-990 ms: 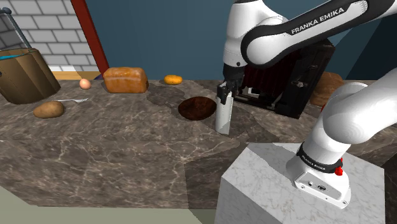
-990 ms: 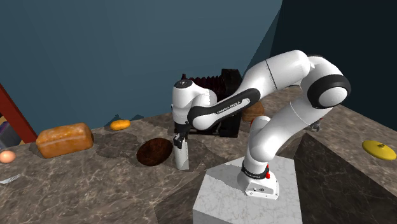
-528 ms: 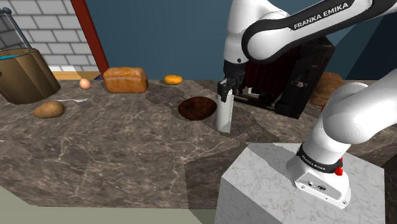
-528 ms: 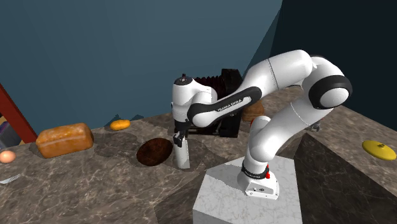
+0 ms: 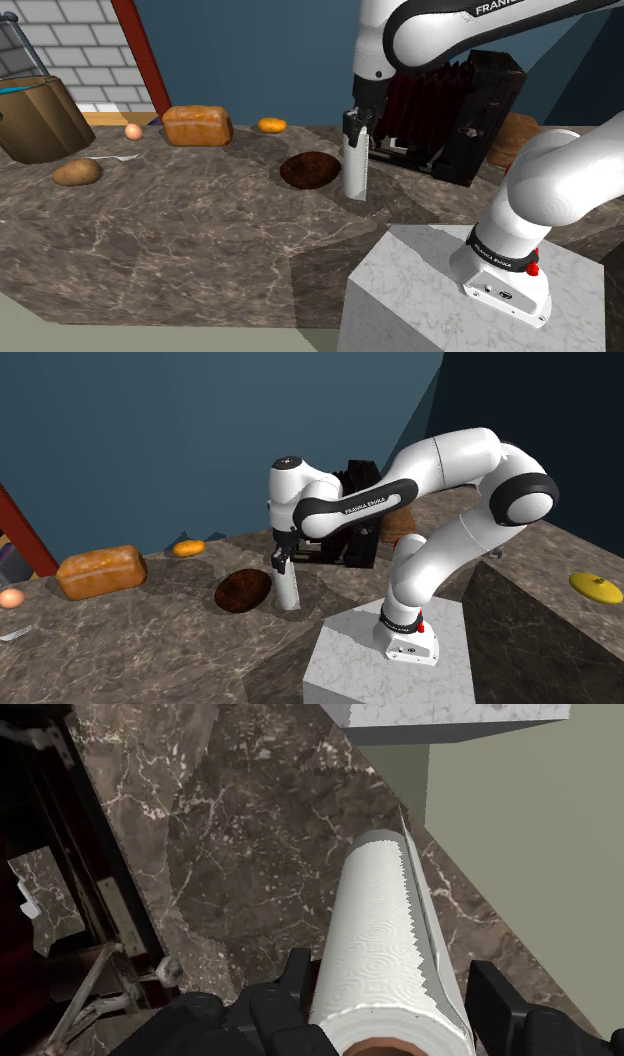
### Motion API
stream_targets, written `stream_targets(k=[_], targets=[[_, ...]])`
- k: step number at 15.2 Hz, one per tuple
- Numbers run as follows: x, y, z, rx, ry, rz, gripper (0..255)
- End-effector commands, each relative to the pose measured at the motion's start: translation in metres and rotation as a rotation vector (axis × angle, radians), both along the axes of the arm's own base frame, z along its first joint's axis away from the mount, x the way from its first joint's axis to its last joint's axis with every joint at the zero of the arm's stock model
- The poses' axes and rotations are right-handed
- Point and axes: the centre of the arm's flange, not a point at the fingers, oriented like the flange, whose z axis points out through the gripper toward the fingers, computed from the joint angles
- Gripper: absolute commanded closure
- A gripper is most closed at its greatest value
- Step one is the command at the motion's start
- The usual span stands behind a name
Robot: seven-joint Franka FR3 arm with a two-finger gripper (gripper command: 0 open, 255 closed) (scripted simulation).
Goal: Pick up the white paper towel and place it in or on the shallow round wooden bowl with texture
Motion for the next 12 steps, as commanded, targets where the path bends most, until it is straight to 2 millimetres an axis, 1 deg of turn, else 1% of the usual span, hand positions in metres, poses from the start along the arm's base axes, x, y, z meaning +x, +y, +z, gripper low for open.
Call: stream_targets(k=[1,12], targets=[[0.0,0.0,0.012,0.0,0.0,0.0,255],[0.0,0.0,0.069,0.0,0.0,0.0,255]])
